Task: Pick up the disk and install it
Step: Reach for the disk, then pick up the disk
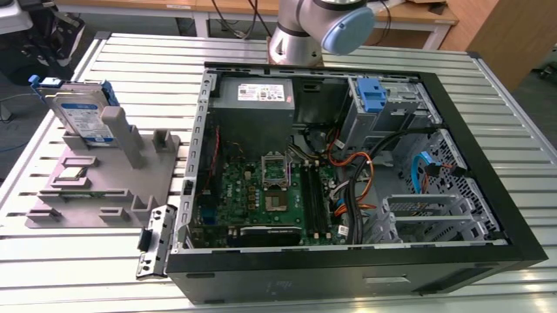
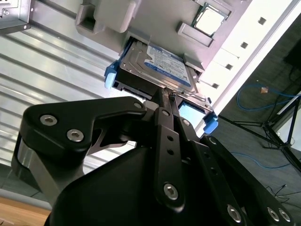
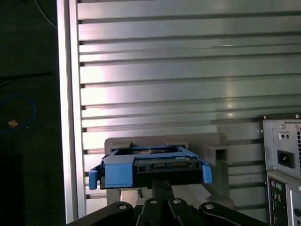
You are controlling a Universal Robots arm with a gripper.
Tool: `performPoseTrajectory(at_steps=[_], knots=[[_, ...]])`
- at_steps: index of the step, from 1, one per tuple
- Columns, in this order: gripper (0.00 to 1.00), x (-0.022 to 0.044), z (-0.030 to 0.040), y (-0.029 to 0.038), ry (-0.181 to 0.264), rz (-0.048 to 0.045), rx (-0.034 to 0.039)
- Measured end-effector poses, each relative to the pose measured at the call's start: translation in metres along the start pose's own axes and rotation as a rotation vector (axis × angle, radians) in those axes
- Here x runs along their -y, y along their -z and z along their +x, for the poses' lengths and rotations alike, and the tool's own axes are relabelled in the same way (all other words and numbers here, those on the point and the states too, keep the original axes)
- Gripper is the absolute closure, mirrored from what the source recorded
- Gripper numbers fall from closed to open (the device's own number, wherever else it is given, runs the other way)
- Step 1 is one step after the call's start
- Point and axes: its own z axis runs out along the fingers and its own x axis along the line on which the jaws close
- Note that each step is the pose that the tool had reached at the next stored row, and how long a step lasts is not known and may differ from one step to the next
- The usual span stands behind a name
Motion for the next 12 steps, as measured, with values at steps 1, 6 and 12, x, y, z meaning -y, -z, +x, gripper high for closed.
performPoseTrajectory(at_steps=[1, 6, 12], knots=[[0.9, -0.001, 0.0007, -0.0006, 0.0, 0.0, 0.0001], [0.9, -0.0028, 0.0038, -0.0024, 0.0, 0.0001, -0.0002], [0.9, -0.0027, 0.005, -0.0029, 0.0, 0.0001, -0.0001]])
